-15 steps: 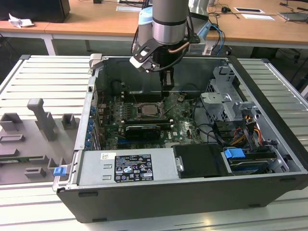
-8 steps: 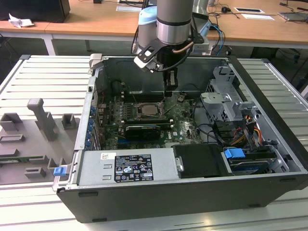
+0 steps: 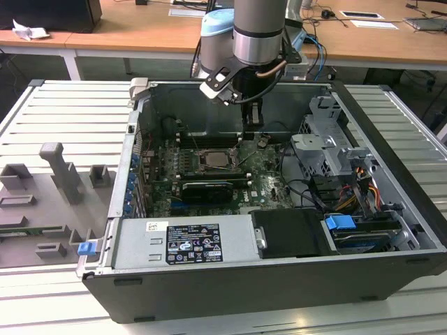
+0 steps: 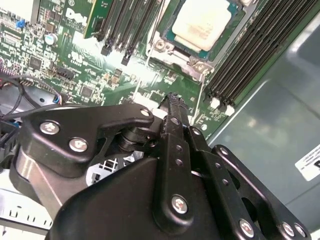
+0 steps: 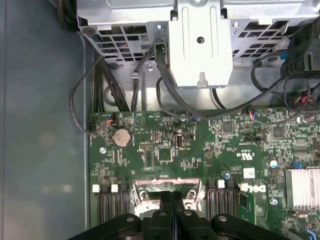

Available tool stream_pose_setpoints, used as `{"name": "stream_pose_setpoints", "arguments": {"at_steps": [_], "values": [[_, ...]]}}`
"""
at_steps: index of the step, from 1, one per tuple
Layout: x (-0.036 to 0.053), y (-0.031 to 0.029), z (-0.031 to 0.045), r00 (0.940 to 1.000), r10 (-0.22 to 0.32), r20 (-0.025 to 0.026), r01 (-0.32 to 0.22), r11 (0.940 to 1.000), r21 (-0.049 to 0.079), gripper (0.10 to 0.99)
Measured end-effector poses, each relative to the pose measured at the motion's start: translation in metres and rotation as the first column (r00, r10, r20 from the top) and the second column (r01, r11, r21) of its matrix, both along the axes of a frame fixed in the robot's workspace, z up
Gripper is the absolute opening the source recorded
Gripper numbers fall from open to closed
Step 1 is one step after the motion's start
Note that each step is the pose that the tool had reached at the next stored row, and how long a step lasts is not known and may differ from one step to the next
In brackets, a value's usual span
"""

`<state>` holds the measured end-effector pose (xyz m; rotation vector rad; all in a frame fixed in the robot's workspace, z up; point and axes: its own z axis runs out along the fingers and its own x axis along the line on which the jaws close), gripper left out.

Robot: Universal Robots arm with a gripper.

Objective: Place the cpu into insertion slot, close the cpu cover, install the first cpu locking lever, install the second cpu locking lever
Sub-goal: 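Close the cpu cover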

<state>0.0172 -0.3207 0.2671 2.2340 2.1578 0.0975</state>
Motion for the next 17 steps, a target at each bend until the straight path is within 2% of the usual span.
{"name": "stream_pose_setpoints", "arguments": {"at_steps": [6,17], "values": [[0.0051,0.0,0.0,1.0,0.0,0.0,0.0,1.0,0.0,0.106],[0.0083,0.0,0.0,1.0,0.0,0.0,0.0,1.0,0.0,0.106]]}}
